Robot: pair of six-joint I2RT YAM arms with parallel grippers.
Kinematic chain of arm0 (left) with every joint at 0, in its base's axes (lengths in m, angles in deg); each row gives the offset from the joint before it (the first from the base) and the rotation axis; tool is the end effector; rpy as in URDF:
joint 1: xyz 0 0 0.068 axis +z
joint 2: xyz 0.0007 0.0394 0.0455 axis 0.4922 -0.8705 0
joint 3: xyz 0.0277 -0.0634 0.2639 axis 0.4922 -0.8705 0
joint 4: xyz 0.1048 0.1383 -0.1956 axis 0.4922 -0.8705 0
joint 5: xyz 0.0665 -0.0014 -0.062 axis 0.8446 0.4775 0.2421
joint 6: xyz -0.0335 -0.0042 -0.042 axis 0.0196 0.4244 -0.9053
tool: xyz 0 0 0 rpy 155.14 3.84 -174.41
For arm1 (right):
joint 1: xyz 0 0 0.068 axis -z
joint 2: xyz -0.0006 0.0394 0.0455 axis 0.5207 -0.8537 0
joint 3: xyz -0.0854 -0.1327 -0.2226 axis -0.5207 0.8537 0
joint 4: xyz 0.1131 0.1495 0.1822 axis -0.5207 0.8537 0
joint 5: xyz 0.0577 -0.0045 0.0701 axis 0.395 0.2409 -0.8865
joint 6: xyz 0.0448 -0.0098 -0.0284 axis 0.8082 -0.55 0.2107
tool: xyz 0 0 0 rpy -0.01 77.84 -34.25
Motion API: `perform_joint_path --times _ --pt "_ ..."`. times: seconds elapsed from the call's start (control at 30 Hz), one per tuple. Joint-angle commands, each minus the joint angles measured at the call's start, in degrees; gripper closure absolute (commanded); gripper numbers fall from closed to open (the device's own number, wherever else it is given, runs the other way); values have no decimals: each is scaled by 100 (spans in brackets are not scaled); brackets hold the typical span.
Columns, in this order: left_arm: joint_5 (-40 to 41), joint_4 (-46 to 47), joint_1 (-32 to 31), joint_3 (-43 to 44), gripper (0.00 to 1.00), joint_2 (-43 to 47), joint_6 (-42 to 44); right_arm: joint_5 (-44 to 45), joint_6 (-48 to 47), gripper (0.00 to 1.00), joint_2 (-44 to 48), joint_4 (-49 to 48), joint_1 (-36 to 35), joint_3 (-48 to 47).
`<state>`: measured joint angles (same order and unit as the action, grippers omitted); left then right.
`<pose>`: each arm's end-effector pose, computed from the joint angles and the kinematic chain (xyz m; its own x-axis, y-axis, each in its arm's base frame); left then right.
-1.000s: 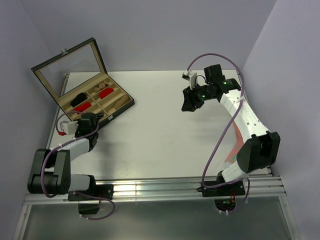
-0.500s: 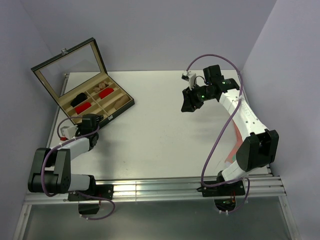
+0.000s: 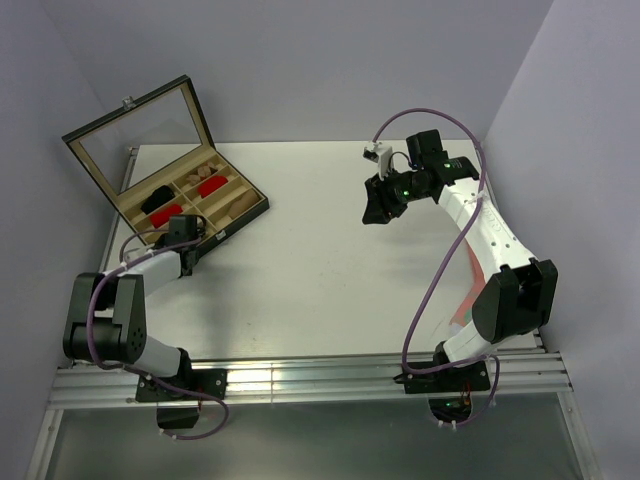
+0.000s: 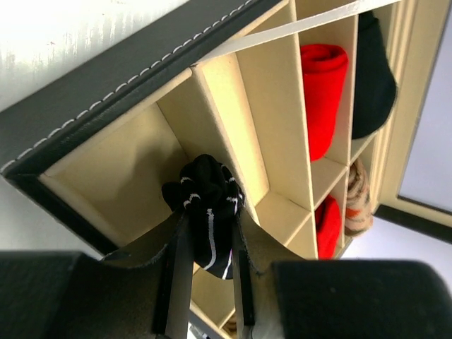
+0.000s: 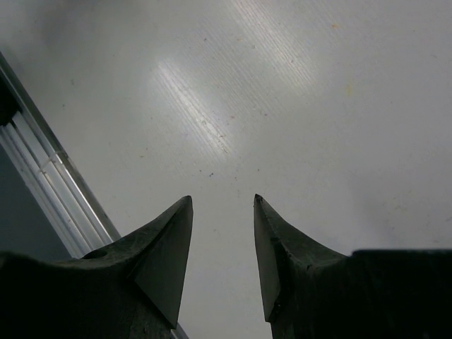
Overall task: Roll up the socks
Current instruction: Place the sock in the storage box.
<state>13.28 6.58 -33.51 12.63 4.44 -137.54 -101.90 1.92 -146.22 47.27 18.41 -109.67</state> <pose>0.2661 0.0014 0.1540 0.5596 -0.8074 -0.1870 -0.6262 -0.2641 -0.7336 0.3061 0.0935 0.3354 -0.5446 -0.4372 -0.7157 -0.7907 0.5522 0.2644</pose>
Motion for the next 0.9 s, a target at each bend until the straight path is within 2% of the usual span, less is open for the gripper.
perform_joint_path --times 0.0,0.23,0.27,0.3,0.33,0.47,0.63,0.73,0.87 --pt "254 -987 17 384 100 -227 -449 -4 50 53 24 -123 49 51" --pt "298 -1550 17 815 98 -483 -590 31 51 53 33 -123 58 60" --pt "281 -1551 17 842 96 -492 -572 31 50 53 25 -123 58 60" --pt "281 -1568 17 860 87 -509 -581 31 59 53 24 -123 67 60" --pt "263 -1603 17 877 82 -518 -616 40 68 53 24 -132 75 68" --pt "254 -1621 25 974 77 -588 -599 31 86 53 -2 -132 84 42" --pt "254 -1726 17 1185 52 -623 -511 40 77 53 -19 -114 84 16" --pt "237 -1831 17 1325 45 -659 -441 49 77 53 -46 -114 76 7" --pt "202 -1946 17 1457 41 -702 -432 22 94 53 -55 -114 84 -2"
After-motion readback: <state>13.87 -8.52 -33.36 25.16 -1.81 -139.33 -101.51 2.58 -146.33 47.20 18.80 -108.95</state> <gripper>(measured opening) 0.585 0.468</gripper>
